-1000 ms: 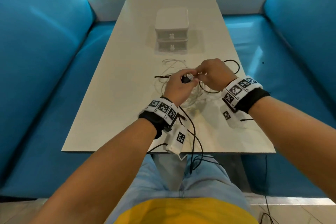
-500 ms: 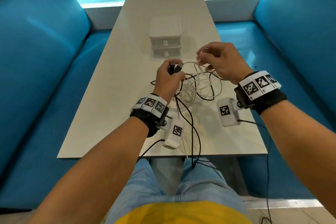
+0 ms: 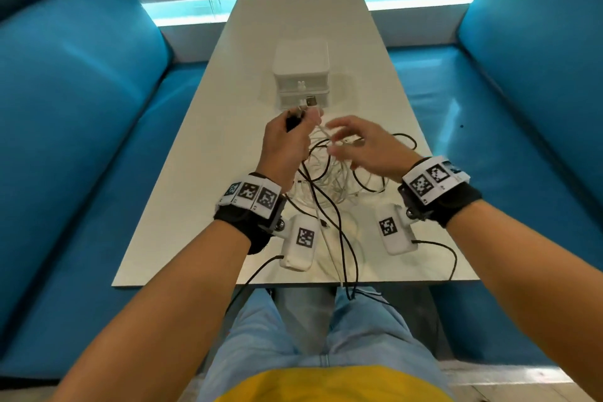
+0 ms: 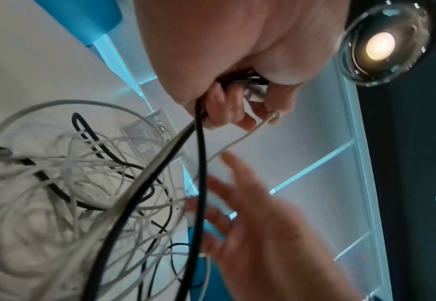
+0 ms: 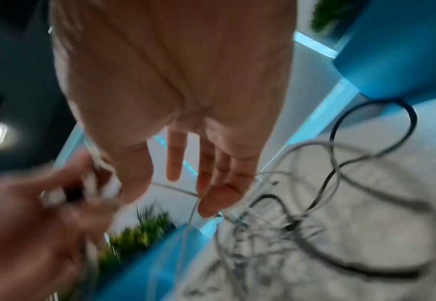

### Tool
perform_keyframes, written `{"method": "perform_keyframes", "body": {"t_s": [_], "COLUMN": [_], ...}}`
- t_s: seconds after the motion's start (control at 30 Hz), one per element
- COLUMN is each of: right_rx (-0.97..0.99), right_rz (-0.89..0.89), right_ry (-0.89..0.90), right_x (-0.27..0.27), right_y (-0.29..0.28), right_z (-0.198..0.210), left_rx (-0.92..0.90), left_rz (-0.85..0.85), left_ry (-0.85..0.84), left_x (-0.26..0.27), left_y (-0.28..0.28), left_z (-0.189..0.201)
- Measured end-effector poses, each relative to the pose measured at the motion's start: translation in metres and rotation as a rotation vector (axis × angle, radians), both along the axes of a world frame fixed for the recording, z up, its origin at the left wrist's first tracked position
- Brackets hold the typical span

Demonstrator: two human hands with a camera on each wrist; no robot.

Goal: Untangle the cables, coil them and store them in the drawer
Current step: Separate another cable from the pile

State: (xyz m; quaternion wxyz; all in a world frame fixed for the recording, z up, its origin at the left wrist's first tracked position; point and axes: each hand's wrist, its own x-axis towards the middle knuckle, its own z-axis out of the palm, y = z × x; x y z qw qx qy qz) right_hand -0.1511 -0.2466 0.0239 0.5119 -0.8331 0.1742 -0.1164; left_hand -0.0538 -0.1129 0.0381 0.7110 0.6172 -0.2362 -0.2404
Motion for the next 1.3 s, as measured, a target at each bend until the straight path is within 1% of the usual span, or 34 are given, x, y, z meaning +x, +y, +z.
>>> {"method": "perform_keyframes", "body": {"t_s": [0.07, 0.1, 0.13, 0.2, 0.27, 0.37, 0.43, 0.5, 0.57, 0.6, 0.67, 0.73, 0.8, 0.87, 0.93, 1.0, 1.07, 1.17, 1.23, 1.3], "right_rx": [-0.278, -0.382, -0.454, -0.542, -0.553, -0.533, -0.514, -0.455, -0.466, -0.503, -0.595, -0.638, -0.621, -0.568, -0.51, -0.478, -0.443, -0.333, -0.237, -0.202], "right_rz": [0.069, 0.068, 0.045, -0.02, -0.081, -0.151, -0.138, -0.117, -0.084, -0.058, -0.002, 0.012, -0.01, -0.054, -0.108, -0.143, -0.17, -0.217, -0.197, -0.143], "right_ry": [0.208, 0.283, 0.333, 0.375, 0.401, 0.402, 0.348, 0.236, 0.144, 0.141, 0.188, 0.238, 0.283, 0.33, 0.344, 0.322, 0.242, 0.046, -0.06, -0.116], "right_x": [0.006, 0.008, 0.008, 0.006, 0.002, 0.0, 0.001, 0.0, 0.0, 0.001, 0.0, -0.003, -0.007, -0.012, -0.013, -0.012, -0.011, -0.011, -0.012, -0.014], "right_y": [-0.006, -0.01, -0.016, -0.025, -0.033, -0.038, -0.037, -0.032, -0.024, -0.019, -0.01, -0.009, -0.015, -0.021, -0.025, -0.026, -0.025, -0.021, -0.017, -0.011], "right_z": [-0.019, -0.028, -0.034, -0.041, -0.043, -0.04, -0.032, -0.021, -0.014, -0.012, -0.014, -0.019, -0.024, -0.028, -0.031, -0.032, -0.028, -0.013, -0.002, 0.007], "left_rx": [-0.086, -0.12, -0.15, -0.221, -0.262, -0.214, -0.211, -0.225, -0.239, -0.242, -0.228, -0.172, -0.117, -0.085, -0.082, -0.116, -0.073, 0.148, 0.289, 0.349], "left_rz": [-0.051, -0.064, -0.066, -0.041, -0.004, 0.026, 0.018, 0.0, -0.004, 0.005, 0.036, 0.073, 0.1, 0.119, 0.141, 0.143, 0.114, 0.034, -0.008, -0.062], "left_ry": [0.101, 0.126, 0.153, 0.225, 0.255, 0.231, 0.25, 0.293, 0.352, 0.381, 0.403, 0.341, 0.251, 0.202, 0.224, 0.294, 0.286, 0.134, 0.057, -0.029], "left_x": [0.001, 0.003, 0.005, 0.013, 0.022, 0.026, 0.024, 0.024, 0.025, 0.025, 0.023, 0.021, 0.022, 0.022, 0.022, 0.021, 0.02, 0.014, 0.006, -0.003], "left_y": [0.007, 0.011, 0.014, 0.023, 0.032, 0.038, 0.038, 0.038, 0.035, 0.034, 0.03, 0.03, 0.031, 0.033, 0.034, 0.032, 0.027, 0.016, 0.007, -0.004], "left_z": [0.006, 0.01, 0.013, 0.019, 0.021, 0.015, 0.009, 0.005, 0.004, 0.004, 0.006, 0.009, 0.012, 0.013, 0.014, 0.013, 0.01, 0.001, -0.004, -0.004]}}
